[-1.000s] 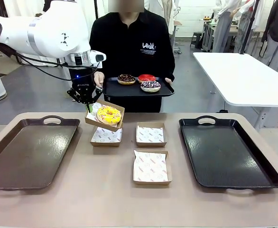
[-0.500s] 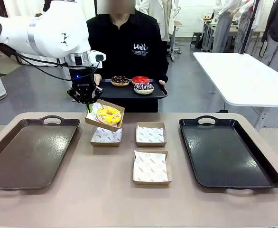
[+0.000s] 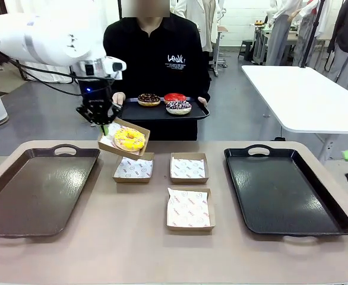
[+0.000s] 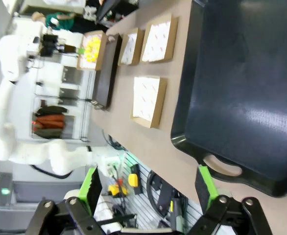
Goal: Individually package the donuts and arrange them on the tray.
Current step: Place the picked Paper togo box on the Handle tray while simultaneously picking up another Paper togo box from the table with the other hand.
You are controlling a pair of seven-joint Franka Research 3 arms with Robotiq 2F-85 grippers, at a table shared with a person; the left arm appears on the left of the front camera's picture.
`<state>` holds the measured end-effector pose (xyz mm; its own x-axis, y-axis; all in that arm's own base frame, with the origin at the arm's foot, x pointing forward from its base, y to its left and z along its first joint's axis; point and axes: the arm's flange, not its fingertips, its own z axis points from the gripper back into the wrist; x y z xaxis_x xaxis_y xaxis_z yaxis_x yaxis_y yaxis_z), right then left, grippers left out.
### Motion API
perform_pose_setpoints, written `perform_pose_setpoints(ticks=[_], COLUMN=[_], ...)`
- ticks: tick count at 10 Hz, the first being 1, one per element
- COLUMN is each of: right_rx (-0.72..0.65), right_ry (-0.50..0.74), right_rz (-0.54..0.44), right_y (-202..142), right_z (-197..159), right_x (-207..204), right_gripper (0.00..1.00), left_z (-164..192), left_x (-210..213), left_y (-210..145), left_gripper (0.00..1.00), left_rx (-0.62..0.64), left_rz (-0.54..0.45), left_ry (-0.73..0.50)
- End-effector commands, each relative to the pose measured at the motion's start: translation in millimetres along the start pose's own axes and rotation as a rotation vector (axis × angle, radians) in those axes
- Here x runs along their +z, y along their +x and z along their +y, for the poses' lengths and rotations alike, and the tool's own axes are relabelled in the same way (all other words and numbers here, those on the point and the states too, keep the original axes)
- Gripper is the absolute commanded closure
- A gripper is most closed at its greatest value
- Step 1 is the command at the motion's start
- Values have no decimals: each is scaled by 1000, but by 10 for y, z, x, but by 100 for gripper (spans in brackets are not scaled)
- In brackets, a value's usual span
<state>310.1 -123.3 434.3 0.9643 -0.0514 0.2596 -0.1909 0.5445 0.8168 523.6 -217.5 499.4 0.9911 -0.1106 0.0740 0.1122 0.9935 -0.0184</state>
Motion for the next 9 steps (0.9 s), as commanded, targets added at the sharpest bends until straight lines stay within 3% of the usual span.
perform_pose_setpoints(ticks=[1, 5, 9], right_rx=[9, 70, 131], right_ry=[-123, -341, -522], right_rz=[94, 249, 266], right_y=[219, 489, 514], right_z=[409, 1148, 1658], right_x=[-341, -1318, -1968], right_gripper=[0, 0, 0], left_z=[406, 980, 1469], left_x=[140, 151, -149], left_y=[-340, -1152, -1643], left_gripper=[99, 99, 99], left_rx=[-26, 19, 89], left_rz=[-5, 69, 137], left_ry=[-4, 9, 20])
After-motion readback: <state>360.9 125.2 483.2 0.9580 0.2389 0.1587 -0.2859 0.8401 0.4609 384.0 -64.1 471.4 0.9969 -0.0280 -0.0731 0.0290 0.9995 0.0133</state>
